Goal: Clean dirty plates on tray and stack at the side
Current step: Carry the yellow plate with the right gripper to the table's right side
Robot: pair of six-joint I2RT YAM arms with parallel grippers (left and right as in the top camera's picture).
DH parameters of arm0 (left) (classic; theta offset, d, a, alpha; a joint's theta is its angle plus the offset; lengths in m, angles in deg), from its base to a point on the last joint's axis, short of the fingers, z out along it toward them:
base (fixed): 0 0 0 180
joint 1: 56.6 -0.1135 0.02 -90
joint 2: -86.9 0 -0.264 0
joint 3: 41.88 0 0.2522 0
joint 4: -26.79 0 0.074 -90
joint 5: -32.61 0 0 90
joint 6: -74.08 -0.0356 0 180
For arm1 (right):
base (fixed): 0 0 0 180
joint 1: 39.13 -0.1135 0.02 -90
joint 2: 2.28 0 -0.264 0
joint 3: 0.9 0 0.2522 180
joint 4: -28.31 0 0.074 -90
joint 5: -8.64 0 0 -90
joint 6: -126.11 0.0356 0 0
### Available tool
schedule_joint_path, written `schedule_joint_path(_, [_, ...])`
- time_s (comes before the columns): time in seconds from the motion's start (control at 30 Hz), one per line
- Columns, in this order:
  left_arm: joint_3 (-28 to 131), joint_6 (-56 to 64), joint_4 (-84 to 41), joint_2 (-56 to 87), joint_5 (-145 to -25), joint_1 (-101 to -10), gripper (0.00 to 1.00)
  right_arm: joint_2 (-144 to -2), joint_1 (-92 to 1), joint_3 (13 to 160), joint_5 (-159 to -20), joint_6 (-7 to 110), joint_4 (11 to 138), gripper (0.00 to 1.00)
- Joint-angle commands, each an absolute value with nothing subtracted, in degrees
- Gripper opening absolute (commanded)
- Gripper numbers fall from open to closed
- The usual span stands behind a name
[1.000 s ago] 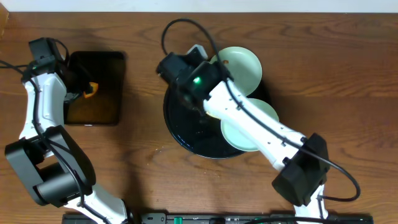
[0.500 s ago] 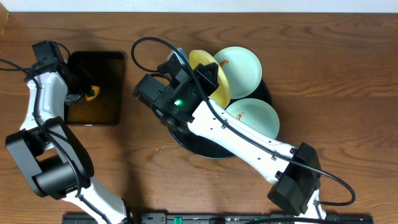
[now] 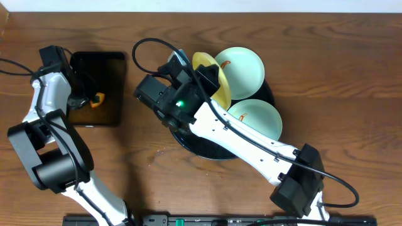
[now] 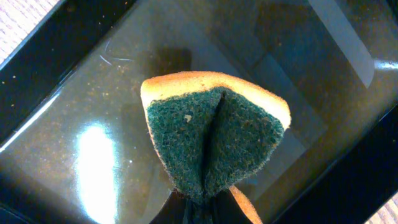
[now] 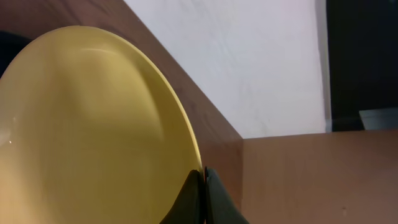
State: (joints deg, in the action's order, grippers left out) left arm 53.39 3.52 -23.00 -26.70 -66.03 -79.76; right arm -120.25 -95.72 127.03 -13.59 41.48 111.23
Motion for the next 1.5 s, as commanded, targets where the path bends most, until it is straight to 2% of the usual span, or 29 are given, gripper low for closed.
schedule_joint_path(0.0, [52.93, 3.17, -23.33, -26.92, -65.55, -80.04, 0.08, -118.61, -96.58, 128.21, -12.61, 41.13, 111.17, 0.01])
schedule_joint_path(0.4, [52.93, 3.17, -23.33, -26.92, -65.55, -80.04, 0.07, -118.61, -96.53, 128.21, -12.92, 41.17, 111.3, 0.01])
schedule_joint_path(0.53, [52.93, 3.17, -23.55, -26.92, -65.55, -80.04, 0.07, -118.61, -94.94, 128.21, -20.94, 43.38, 111.28, 0.01])
schedule_joint_path(0.67, [52.93, 3.17, -23.72, -26.92, -65.55, -80.04, 0.07, -117.41, -89.6, 128.32, -33.44, 45.56, 111.28, 0.01])
schedule_joint_path(0.93, [52.93, 3.17, -23.77, -26.92, -65.55, -80.04, 0.07, -110.98, -66.94, 128.38, -76.1, 46.92, 111.32, 0.01])
schedule_joint_path(1.1, [52.93, 3.17, -23.77, -26.92, -65.55, -80.04, 0.07, -111.53, -48.69, 127.53, -93.61, 44.56, 111.67, 0.01])
schedule_joint_path(1.13, [52.93, 3.17, -23.77, -26.92, -65.53, -80.04, 0.07, -111.97, -43.51, 127.05, -95.97, 44.1, 111.76, 0.01])
schedule_joint_path(1.3, [52.93, 3.17, -23.74, -26.92, -65.53, -80.04, 0.07, -112.34, -31.57, 122.02, -96.87, 43.86, 109.33, 0.01])
schedule_joint_path(1.47, [52.93, 3.17, -23.74, -26.92, -65.53, -80.04, 0.07, -112.34, -24.08, 115.71, -96.89, 46.85, 103.69, 0.01])
